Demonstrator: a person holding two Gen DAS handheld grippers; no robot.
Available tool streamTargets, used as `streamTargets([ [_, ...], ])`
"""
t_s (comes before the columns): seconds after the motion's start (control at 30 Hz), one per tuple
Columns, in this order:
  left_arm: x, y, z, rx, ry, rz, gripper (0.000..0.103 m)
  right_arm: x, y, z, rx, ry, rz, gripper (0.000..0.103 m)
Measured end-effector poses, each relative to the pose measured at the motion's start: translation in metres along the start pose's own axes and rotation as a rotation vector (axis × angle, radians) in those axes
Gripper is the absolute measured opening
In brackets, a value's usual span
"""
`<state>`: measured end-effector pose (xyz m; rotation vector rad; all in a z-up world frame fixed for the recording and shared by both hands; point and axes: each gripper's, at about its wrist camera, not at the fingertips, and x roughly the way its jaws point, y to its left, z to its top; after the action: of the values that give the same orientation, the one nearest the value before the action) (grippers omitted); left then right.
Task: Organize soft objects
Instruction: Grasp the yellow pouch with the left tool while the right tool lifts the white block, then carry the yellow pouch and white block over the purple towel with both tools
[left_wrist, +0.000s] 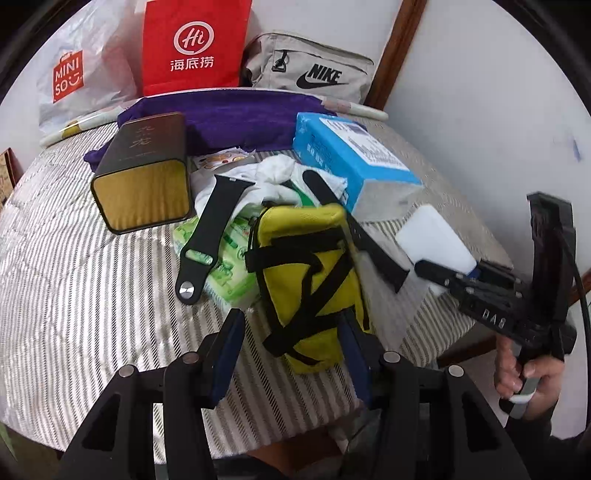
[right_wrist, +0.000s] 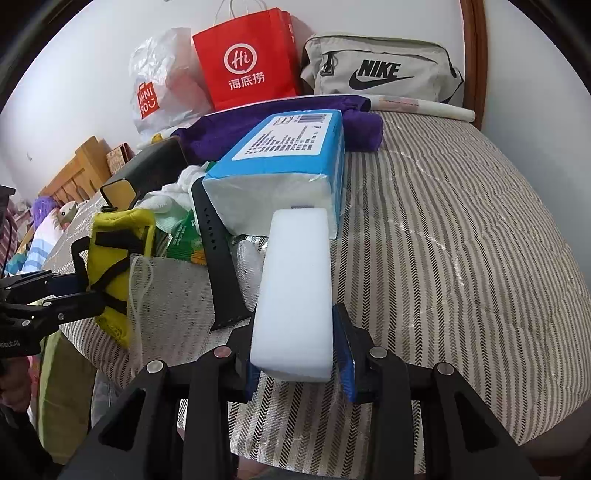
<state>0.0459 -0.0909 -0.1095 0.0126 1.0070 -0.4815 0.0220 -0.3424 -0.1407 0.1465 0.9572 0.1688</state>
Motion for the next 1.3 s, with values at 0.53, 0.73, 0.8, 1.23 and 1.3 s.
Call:
streamTargets([
  [0.53,0.001,0.012,0.002,-0.056,-0.046,-0.138,0.014,-0.004,0.004,0.003,-0.013,-0.016,-0.012,0.03],
  [0.73,-0.018,0.021,0.004,-0.075,-0.086,-0.137,0.013,-0.018,0.013,0.008,-0.041,-0.044,-0.02,0.029],
  [0.8,-0.023,0.027,0.007,-0.089,-0.1,-0.131,0.013,-0.022,0.015,0.01,-0.044,-0.048,-0.018,0.029],
  [1.23,-0.061,0.058,0.028,-0.132,-0.182,-0.061,0.013,-0.046,0.031,0.033,-0.082,-0.094,-0.002,0.029],
  [1.3,-0.064,0.064,0.034,-0.125,-0.188,-0.03,0.013,-0.049,0.032,0.039,-0.084,-0.1,0.0,0.029],
])
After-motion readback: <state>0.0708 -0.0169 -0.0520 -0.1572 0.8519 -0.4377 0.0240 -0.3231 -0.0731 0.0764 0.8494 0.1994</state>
